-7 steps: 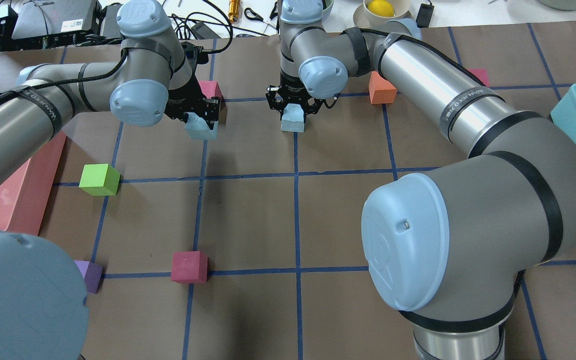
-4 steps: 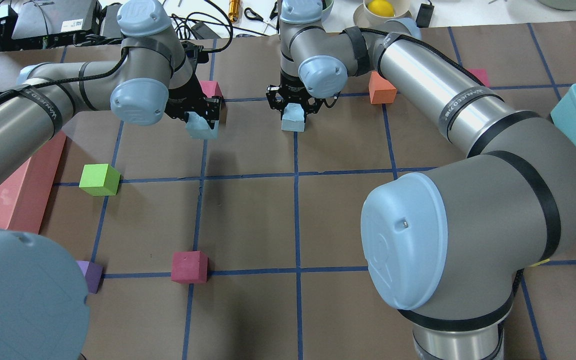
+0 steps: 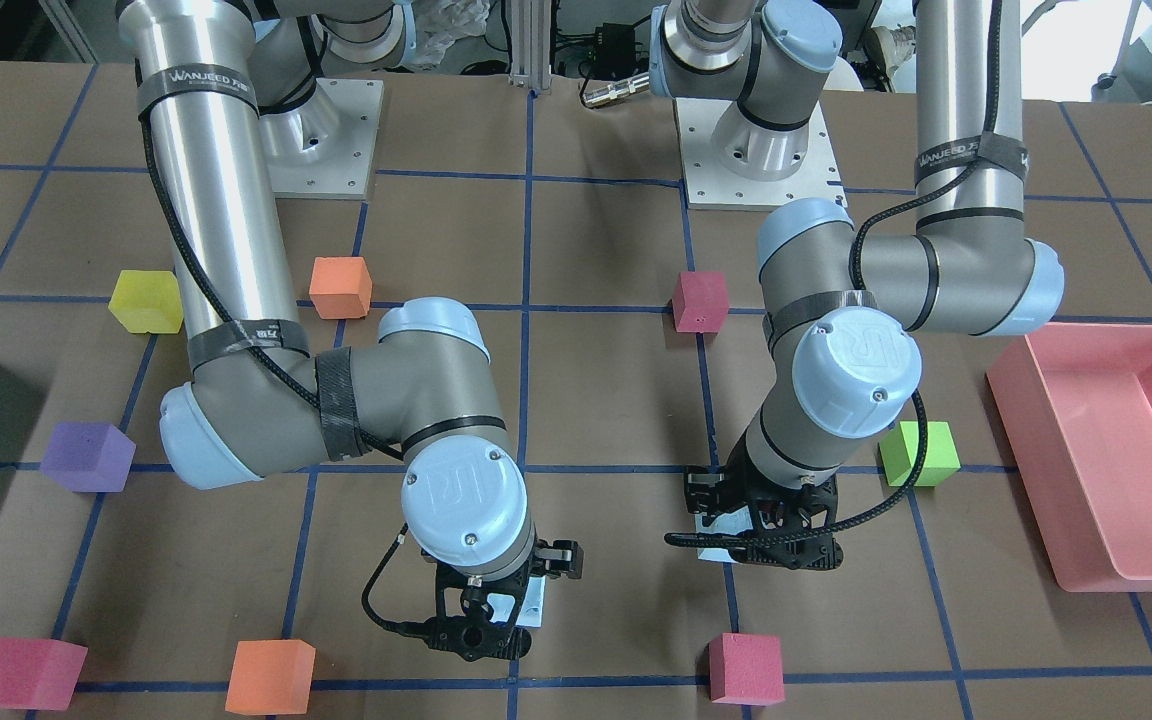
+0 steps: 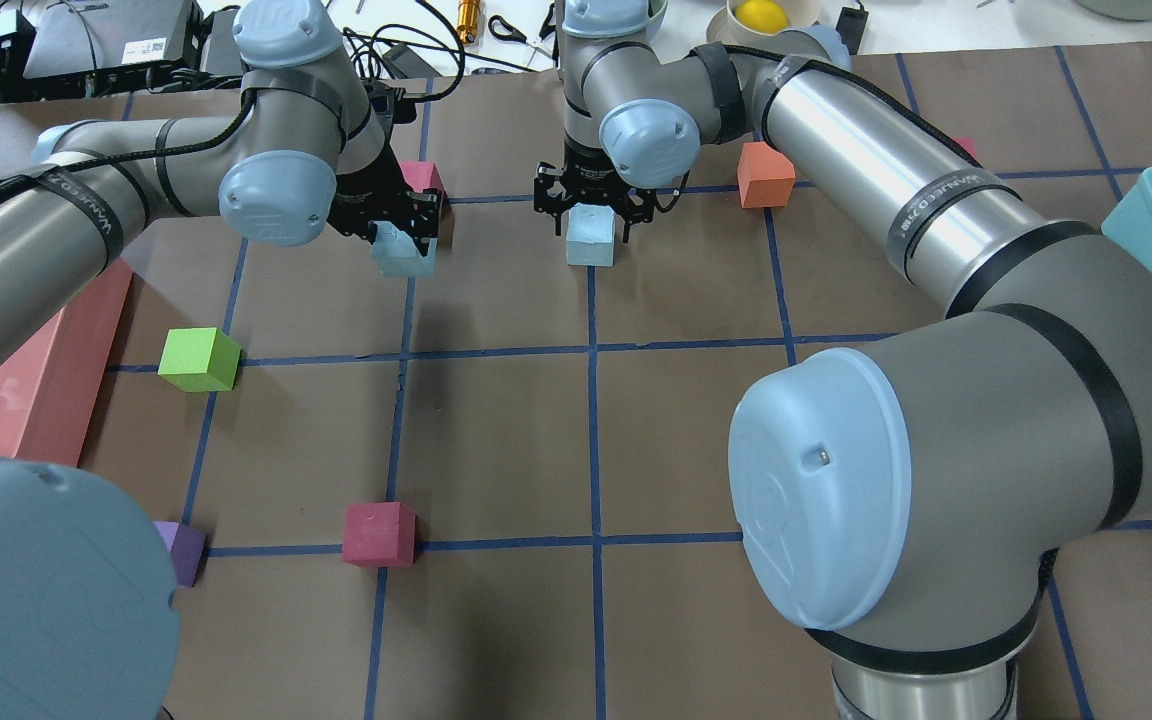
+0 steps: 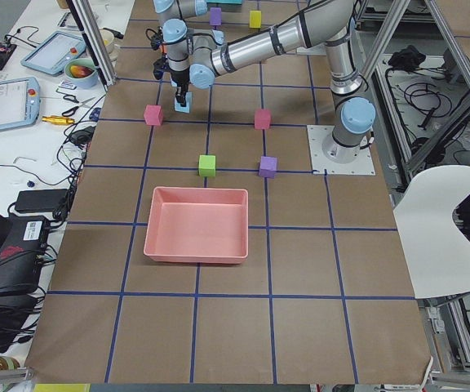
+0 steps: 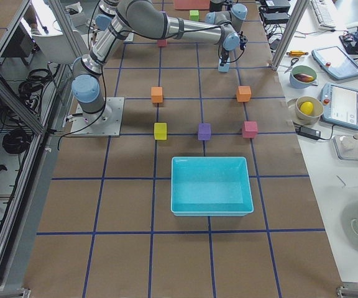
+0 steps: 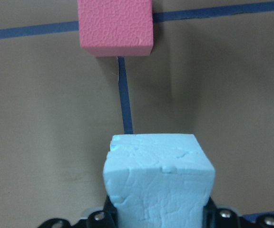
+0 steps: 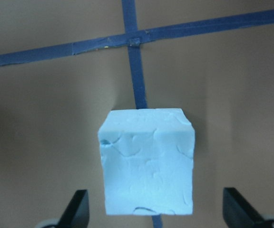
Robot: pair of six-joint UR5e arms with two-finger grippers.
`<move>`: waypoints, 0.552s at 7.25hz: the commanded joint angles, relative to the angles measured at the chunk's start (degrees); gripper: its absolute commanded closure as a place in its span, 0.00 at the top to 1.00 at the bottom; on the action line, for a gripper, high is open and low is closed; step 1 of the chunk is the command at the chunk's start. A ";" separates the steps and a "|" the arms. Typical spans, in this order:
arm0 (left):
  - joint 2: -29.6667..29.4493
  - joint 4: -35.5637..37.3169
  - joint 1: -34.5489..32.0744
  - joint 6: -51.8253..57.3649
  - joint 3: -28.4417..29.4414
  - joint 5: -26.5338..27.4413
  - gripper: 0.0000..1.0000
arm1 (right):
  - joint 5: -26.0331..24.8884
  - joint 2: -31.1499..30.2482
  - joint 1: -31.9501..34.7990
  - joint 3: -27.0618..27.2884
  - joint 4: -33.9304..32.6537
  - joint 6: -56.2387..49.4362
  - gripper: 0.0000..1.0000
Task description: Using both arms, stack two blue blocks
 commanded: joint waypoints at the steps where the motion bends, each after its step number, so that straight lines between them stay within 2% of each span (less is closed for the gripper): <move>1: -0.54 -3.18 -0.95 -2.30 3.46 -0.05 0.01 | -0.27 -7.59 -2.06 0.48 7.43 -0.79 1.00; 4: -5.63 -5.83 -7.96 -10.80 11.72 0.47 0.00 | -0.70 -16.91 -10.14 1.71 18.66 -13.06 1.00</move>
